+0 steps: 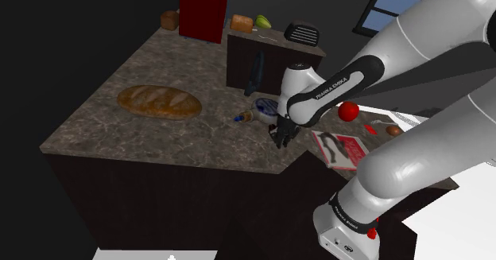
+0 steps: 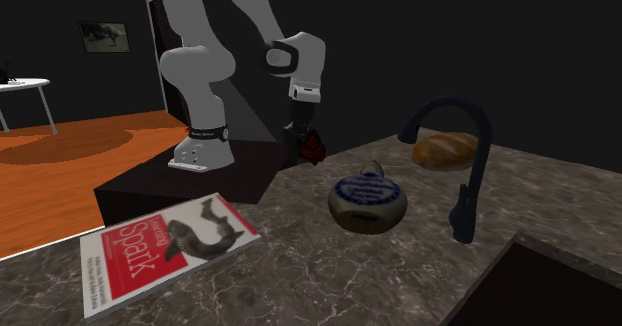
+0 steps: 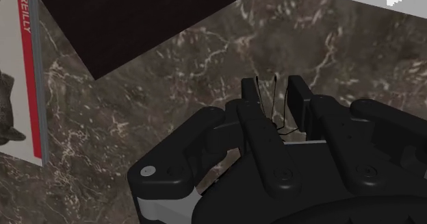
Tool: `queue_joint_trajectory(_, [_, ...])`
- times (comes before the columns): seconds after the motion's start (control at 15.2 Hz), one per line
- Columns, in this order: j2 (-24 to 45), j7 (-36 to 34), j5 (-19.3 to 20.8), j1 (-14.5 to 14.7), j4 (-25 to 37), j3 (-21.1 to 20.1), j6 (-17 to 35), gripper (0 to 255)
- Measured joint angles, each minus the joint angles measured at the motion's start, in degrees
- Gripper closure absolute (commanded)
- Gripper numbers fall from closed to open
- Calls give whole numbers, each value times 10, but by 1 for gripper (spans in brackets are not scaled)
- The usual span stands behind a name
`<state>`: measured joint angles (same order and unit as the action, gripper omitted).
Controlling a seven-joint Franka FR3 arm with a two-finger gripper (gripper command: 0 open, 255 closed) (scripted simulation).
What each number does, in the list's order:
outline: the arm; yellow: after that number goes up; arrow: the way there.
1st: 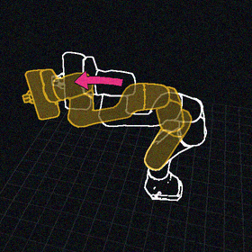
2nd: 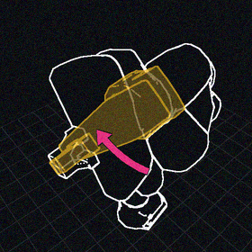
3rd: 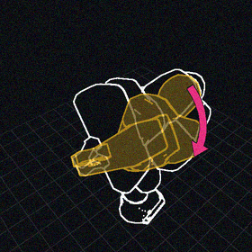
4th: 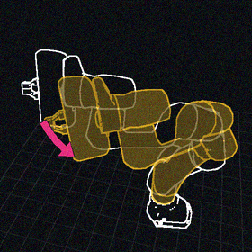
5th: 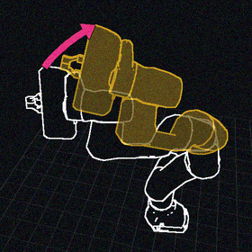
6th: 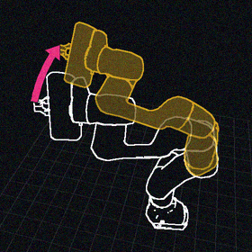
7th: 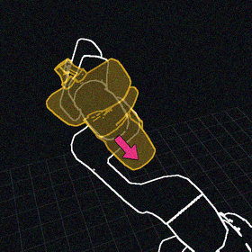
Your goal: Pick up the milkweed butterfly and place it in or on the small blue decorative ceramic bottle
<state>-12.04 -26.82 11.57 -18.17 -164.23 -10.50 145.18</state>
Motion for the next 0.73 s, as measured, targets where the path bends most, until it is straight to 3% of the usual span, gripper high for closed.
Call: queue_joint_trajectory(0.73, [-104, 42, -45, 23, 18, 13, -119, 255])
